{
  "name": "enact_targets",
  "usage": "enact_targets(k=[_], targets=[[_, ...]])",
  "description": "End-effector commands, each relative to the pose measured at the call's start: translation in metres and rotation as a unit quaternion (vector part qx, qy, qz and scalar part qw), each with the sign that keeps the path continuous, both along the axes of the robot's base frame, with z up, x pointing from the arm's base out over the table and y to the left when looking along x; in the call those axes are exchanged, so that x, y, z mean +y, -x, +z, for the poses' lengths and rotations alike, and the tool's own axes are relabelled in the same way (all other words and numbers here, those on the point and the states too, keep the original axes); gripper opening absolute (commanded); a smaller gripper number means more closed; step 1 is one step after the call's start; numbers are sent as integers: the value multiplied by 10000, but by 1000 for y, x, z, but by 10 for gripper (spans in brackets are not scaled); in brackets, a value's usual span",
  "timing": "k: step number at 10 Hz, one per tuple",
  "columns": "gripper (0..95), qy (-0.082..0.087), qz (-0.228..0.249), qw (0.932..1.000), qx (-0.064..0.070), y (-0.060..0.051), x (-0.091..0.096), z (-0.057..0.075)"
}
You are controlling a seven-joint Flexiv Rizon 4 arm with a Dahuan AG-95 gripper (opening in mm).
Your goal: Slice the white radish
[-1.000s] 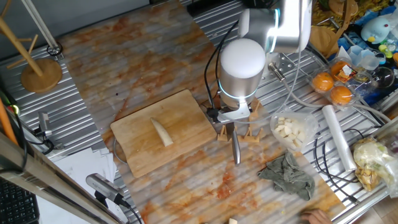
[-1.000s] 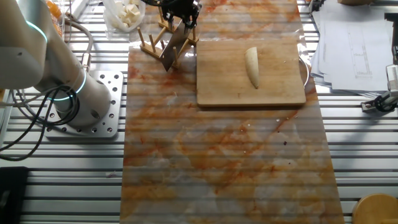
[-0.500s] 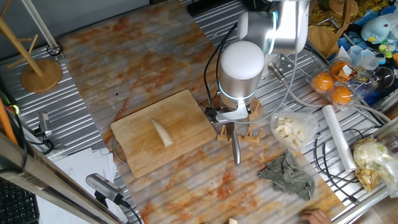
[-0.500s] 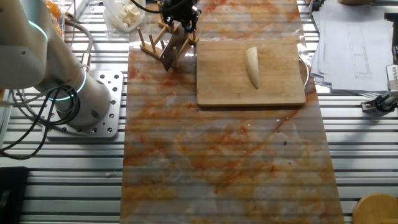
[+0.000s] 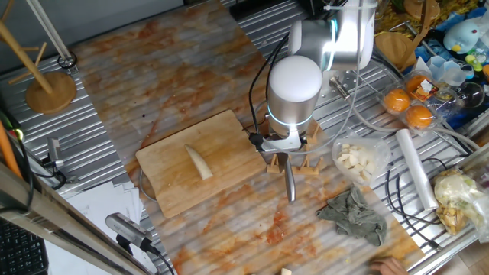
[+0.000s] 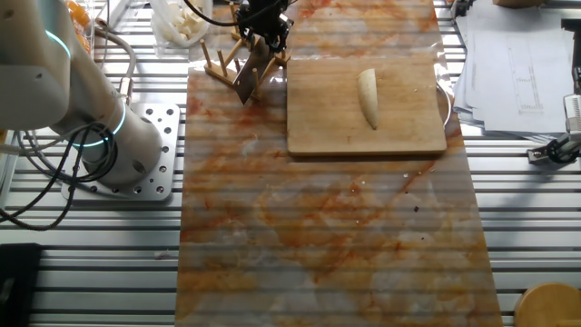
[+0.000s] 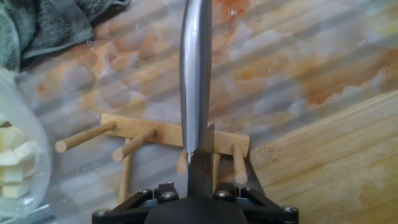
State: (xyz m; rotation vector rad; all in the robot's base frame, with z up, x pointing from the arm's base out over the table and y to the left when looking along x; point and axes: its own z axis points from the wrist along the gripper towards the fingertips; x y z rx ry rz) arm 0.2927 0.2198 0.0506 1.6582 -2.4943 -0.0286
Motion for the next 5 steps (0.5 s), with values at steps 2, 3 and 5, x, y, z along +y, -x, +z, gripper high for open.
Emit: enact_targets(k=[2, 3, 5], targets=[[190, -1, -10, 10000, -37, 0, -1, -1], [190, -4, -10, 10000, -51, 0, -1, -1], [190, -6, 19, 10000, -72, 0, -1, -2]])
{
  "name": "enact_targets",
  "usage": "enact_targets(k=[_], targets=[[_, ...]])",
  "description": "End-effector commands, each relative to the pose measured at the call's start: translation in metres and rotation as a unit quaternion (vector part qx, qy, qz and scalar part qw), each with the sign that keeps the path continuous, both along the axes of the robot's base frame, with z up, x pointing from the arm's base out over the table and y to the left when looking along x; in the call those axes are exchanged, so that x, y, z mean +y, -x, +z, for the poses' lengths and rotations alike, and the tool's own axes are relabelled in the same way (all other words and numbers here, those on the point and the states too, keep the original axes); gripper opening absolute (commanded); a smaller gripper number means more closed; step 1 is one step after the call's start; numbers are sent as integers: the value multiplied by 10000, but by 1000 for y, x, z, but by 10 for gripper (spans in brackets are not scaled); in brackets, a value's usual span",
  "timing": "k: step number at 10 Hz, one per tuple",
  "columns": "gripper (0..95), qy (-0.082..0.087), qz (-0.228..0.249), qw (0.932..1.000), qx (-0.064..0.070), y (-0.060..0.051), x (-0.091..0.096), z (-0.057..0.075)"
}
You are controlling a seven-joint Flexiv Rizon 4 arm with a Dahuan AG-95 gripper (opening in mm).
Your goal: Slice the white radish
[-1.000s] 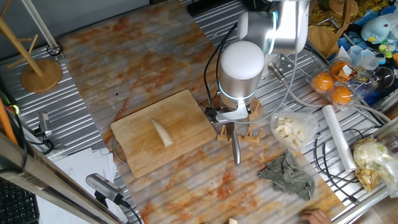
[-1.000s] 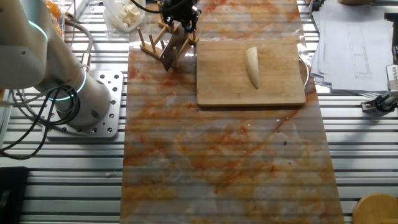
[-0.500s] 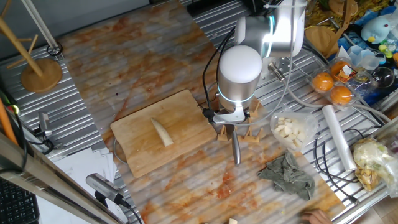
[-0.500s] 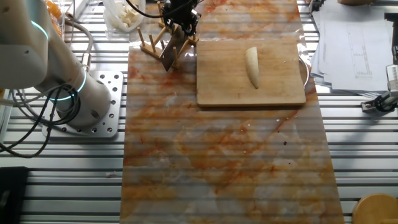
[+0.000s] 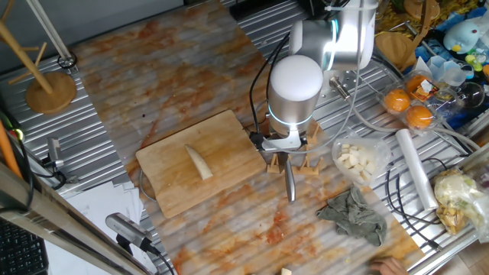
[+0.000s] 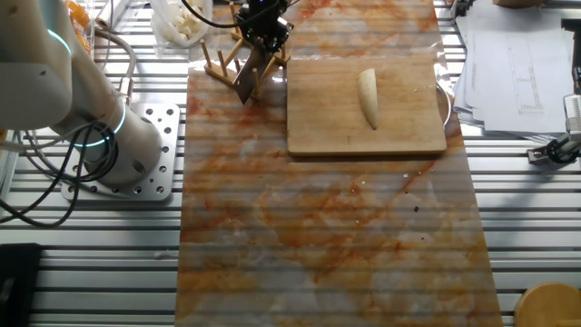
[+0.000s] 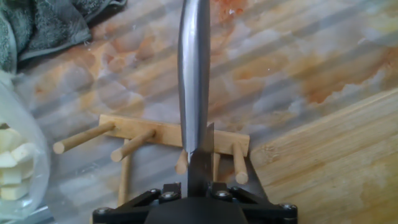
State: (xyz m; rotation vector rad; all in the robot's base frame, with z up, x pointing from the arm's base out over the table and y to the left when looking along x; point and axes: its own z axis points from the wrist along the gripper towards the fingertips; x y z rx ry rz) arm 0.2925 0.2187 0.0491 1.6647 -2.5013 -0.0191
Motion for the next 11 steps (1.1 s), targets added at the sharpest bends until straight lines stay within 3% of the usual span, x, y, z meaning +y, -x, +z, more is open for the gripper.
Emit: enact_targets(k=[1, 2, 3, 5, 6, 10, 11], targets=[[190, 0, 13, 10000, -25, 0, 0, -2], [190, 9, 18, 10000, -31, 0, 0, -3], [380, 4, 2, 10000, -46, 0, 1, -5], [380, 5, 4, 10000, -49, 0, 1, -7], [190, 6, 4, 10000, -47, 0, 1, -7], [190, 6, -25, 10000, -60, 0, 1, -8], [0, 8, -44, 10000, -69, 0, 1, -9]])
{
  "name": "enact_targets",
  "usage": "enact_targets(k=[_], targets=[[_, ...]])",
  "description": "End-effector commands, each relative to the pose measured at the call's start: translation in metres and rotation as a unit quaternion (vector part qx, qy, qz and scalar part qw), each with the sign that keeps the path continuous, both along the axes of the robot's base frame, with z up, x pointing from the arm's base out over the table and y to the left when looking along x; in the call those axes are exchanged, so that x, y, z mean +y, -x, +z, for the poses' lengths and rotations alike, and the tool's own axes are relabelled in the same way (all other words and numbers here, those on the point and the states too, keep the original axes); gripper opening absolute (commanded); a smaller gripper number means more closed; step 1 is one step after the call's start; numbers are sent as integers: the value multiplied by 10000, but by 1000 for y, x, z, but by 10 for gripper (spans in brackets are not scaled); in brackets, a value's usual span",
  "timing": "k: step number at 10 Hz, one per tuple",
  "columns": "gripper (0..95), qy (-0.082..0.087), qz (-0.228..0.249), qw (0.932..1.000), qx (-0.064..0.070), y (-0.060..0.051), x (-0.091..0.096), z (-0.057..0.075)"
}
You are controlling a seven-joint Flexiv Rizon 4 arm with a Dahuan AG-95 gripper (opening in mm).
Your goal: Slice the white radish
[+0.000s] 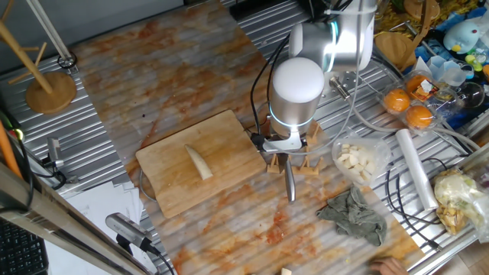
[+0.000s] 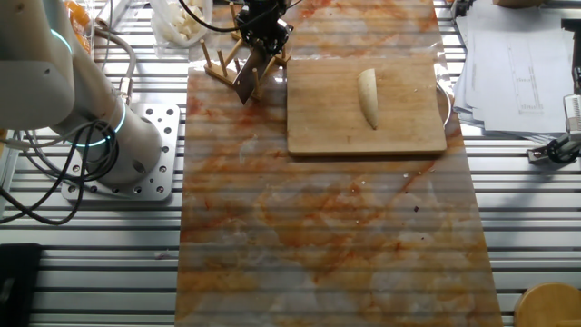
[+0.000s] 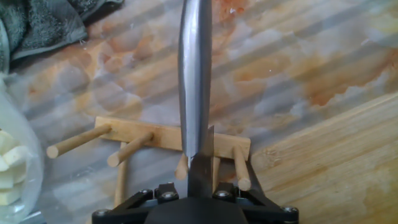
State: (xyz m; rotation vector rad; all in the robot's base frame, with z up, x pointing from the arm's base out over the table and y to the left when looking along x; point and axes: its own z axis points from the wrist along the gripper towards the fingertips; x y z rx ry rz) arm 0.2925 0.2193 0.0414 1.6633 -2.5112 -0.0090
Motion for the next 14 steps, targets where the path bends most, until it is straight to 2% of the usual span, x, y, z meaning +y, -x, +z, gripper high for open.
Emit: enact_targets(k=[1, 4, 7, 10, 11, 13, 14], targets=[[0, 2, -57, 10000, -33, 0, 0, -2], [0, 20, -51, 9999, -93, -1, 0, -2], [0, -7, -156, 9999, -64, -1, -1, 4], [0, -91, -404, 9991, 24, -7, -5, 29], [0, -86, -541, 9985, 80, -13, -6, 42], [0, -72, -693, 9974, 182, -23, -5, 61], [0, -68, -752, 9970, 196, -25, -5, 65]])
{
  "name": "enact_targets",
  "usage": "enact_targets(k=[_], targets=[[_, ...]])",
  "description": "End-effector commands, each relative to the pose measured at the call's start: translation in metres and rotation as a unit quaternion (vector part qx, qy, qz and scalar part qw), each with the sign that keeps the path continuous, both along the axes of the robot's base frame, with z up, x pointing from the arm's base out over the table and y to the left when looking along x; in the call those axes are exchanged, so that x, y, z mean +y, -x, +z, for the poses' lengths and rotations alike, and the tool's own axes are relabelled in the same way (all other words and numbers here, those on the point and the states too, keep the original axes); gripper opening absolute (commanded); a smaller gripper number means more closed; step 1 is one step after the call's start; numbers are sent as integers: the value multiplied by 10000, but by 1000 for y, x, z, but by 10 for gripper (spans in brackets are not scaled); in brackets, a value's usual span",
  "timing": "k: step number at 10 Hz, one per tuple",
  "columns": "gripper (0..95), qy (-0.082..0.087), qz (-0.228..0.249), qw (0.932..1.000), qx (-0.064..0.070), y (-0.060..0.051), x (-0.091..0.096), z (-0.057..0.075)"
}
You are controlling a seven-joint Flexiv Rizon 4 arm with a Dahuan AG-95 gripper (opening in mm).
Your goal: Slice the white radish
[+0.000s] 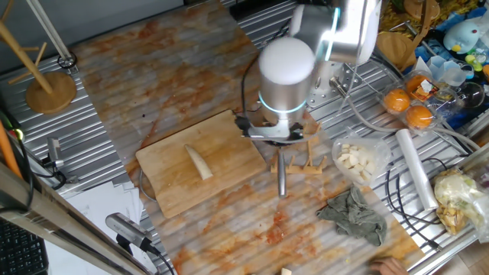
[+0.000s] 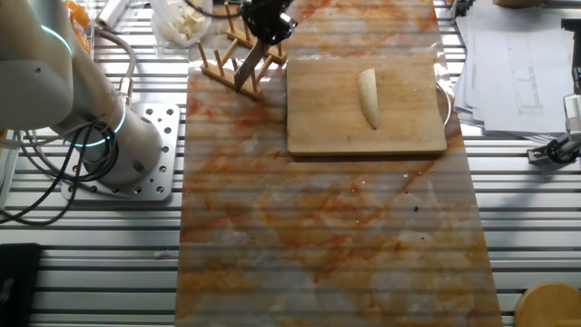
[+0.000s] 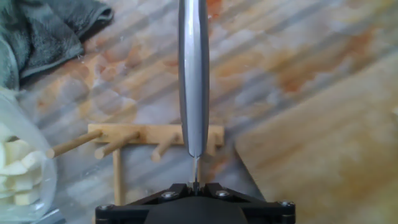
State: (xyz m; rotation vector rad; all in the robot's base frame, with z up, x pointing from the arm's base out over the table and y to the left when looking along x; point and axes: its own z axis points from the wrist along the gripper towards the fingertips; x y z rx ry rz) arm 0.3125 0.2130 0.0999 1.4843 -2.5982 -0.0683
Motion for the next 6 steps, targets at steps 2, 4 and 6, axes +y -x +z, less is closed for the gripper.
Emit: enact_targets(k=[2, 4, 6], targets=[[0, 73, -290, 9995, 81, -11, 2, 19], [0, 110, -497, 9986, 107, -17, 0, 31], [0, 102, -600, 9980, 140, -23, -6, 46]])
